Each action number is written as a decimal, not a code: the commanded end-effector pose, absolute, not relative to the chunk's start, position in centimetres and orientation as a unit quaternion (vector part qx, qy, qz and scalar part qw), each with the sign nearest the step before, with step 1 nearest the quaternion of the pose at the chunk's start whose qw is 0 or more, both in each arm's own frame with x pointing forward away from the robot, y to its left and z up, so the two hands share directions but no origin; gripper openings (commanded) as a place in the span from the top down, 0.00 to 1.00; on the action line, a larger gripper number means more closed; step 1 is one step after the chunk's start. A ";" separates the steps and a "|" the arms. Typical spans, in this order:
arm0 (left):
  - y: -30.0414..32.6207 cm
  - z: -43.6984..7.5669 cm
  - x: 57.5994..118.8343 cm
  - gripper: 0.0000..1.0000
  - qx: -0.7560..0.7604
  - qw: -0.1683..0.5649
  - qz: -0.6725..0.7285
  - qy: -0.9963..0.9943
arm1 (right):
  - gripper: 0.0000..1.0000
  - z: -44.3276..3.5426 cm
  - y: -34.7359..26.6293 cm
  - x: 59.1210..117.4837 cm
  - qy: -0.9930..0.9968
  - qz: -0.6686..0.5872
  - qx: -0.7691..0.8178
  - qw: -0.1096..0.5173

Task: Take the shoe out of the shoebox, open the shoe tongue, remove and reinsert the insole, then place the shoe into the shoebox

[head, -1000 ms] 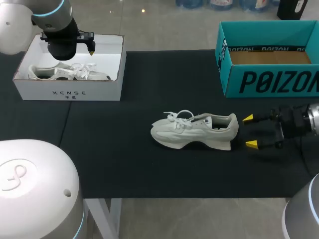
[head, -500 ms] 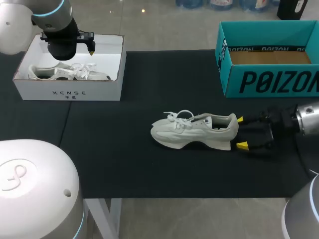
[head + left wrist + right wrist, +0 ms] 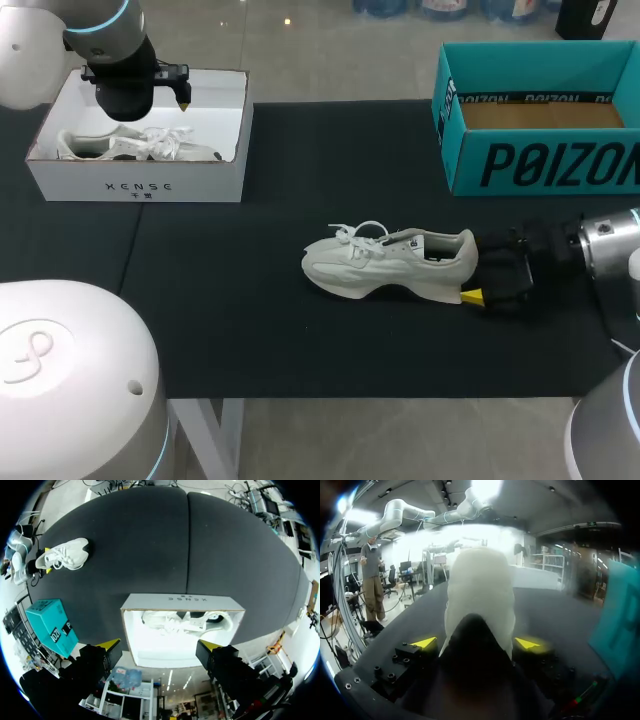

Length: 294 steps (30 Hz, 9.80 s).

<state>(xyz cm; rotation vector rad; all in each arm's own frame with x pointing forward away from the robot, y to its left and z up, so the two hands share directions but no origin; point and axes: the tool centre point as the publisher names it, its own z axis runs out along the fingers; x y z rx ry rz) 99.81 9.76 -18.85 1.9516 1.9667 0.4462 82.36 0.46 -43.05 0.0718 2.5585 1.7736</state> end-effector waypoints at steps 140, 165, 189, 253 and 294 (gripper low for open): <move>-17.9 -29.5 81.5 0.00 -0.584 0.052 -0.298 0.753 | 1.00 -44.2 1.5 82.7 0.811 0.584 0.033 0.021; -20.2 -30.0 83.3 0.00 -0.619 -0.021 -0.274 0.736 | 1.00 -44.2 1.5 82.7 0.811 0.584 0.033 0.021; -26.5 -32.0 82.5 0.00 -0.624 -0.009 0.019 0.781 | 1.00 -44.2 1.5 82.7 0.811 0.584 0.033 0.021; -30.5 -39.0 82.8 0.00 -0.666 0.121 0.053 0.734 | 1.00 -44.2 1.5 82.7 0.811 0.584 0.033 0.021; -20.0 -31.5 84.8 1.00 -0.766 0.115 -0.037 0.631 | 1.00 -44.2 1.5 82.7 0.811 0.584 0.033 0.021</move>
